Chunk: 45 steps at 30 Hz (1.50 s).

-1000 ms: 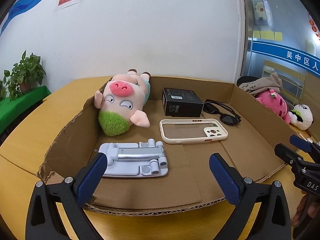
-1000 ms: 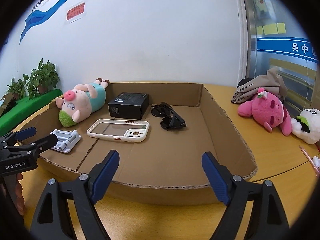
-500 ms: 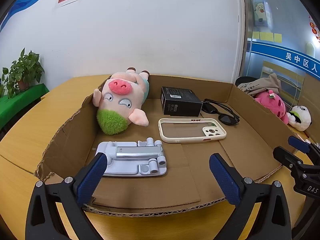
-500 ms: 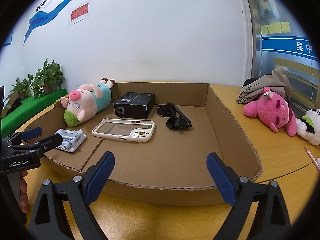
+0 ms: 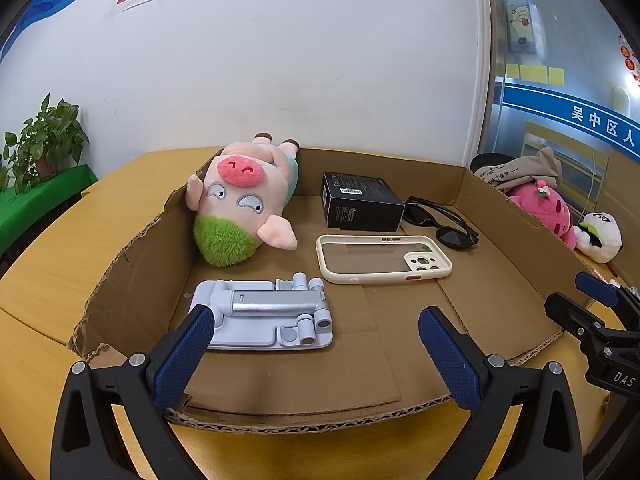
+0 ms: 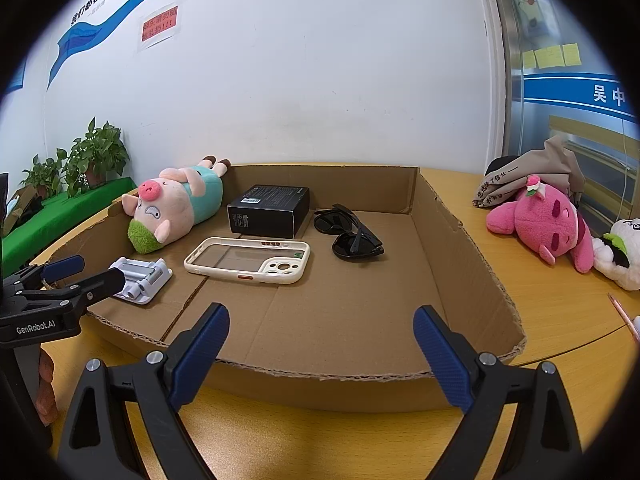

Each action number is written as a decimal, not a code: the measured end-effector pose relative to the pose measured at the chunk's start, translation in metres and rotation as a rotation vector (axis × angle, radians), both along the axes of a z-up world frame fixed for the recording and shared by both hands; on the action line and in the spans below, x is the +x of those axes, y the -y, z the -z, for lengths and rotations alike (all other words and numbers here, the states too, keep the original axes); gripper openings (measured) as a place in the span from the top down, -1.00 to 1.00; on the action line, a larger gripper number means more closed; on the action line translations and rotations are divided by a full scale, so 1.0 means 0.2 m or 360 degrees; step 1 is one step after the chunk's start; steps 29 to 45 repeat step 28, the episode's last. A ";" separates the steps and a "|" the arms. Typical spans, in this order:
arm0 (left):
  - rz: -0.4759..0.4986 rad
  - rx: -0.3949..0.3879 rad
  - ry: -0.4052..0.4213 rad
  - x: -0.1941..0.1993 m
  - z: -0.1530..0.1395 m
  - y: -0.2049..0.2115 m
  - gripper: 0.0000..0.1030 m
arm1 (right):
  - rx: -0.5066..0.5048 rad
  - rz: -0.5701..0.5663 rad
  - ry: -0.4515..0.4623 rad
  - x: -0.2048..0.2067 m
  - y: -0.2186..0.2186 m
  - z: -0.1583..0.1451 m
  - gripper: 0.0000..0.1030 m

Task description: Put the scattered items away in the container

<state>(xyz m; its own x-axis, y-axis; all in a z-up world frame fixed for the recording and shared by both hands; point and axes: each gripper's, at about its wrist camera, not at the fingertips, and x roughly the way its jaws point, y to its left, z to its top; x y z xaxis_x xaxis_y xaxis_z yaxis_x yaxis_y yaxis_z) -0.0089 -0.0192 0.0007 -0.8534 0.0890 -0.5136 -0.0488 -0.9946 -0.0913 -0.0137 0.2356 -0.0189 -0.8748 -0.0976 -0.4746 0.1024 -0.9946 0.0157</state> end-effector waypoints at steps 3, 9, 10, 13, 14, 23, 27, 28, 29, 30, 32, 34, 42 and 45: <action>0.0000 -0.0001 -0.0001 0.00 0.00 0.00 -1.00 | 0.0002 0.0000 0.0000 0.00 0.00 0.00 -0.81; 0.0000 0.0000 -0.0001 0.00 0.00 0.00 -1.00 | 0.0002 0.0000 0.0000 0.00 0.00 0.00 -0.81; 0.0000 0.0000 -0.0001 0.00 0.00 0.00 -1.00 | 0.0002 0.0000 0.0000 0.00 0.00 0.00 -0.81; 0.0001 0.0002 0.0000 0.00 0.00 0.00 -1.00 | 0.0002 0.0000 0.0000 0.00 0.00 0.00 -0.81; 0.0000 0.0001 0.0000 0.00 0.00 0.00 -1.00 | 0.0002 0.0000 0.0000 0.00 0.00 0.00 -0.81; -0.0018 -0.0002 -0.0004 0.00 0.00 -0.01 -1.00 | 0.0002 0.0000 0.0000 0.00 0.00 0.00 -0.81; -0.0021 -0.0004 -0.0004 0.00 0.00 0.00 -1.00 | 0.0002 0.0000 0.0000 -0.01 0.00 0.00 -0.81; -0.0021 -0.0003 -0.0003 0.00 0.00 -0.01 -1.00 | 0.0002 0.0000 0.0000 -0.01 0.00 0.00 -0.81; -0.0021 -0.0003 -0.0003 0.00 0.00 -0.01 -1.00 | 0.0002 0.0000 0.0000 -0.01 0.00 0.00 -0.81; -0.0021 -0.0003 -0.0003 0.00 0.00 -0.01 -1.00 | 0.0002 0.0000 0.0000 -0.01 0.00 0.00 -0.81; -0.0021 -0.0003 -0.0003 0.00 0.00 -0.01 -1.00 | 0.0002 0.0000 0.0000 -0.01 0.00 0.00 -0.81; -0.0021 -0.0003 -0.0003 0.00 0.00 -0.01 -1.00 | 0.0002 0.0000 0.0000 -0.01 0.00 0.00 -0.81; -0.0021 -0.0003 -0.0003 0.00 0.00 -0.01 -1.00 | 0.0002 0.0000 0.0000 -0.01 0.00 0.00 -0.81; -0.0021 -0.0003 -0.0003 0.00 0.00 -0.01 -1.00 | 0.0002 0.0000 0.0000 -0.01 0.00 0.00 -0.81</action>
